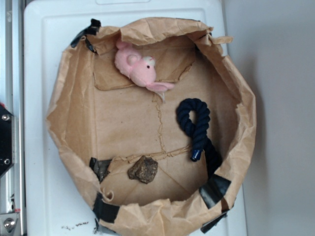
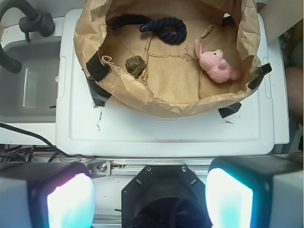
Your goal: Grab the pink bunny.
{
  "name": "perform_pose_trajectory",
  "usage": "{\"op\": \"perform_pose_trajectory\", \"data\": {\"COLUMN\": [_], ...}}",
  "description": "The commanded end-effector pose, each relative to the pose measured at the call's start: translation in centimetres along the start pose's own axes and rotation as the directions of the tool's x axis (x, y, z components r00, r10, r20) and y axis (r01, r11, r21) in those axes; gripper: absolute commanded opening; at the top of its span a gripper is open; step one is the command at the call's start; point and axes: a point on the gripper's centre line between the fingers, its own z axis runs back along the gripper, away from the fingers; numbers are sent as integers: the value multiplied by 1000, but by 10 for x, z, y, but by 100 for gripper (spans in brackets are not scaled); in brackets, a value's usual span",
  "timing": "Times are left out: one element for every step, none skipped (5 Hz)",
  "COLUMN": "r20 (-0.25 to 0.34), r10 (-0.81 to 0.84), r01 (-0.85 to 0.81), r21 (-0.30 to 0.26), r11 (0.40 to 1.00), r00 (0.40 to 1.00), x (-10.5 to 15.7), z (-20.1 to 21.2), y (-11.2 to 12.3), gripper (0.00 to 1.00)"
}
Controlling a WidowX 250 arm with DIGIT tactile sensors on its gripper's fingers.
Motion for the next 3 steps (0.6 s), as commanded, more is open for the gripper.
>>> {"op": "perform_pose_trajectory", "data": {"r20": [0,35,23], "r10": [0,54,94], "r01": [0,-54,-94], "r21": [0,-1,-9], "r11": [1000,999,996], "r00": [1000,998,995], "x": [0,57,110], "z": [0,45,59], "y": [0,46,96], "gripper": [100,100,100]}}
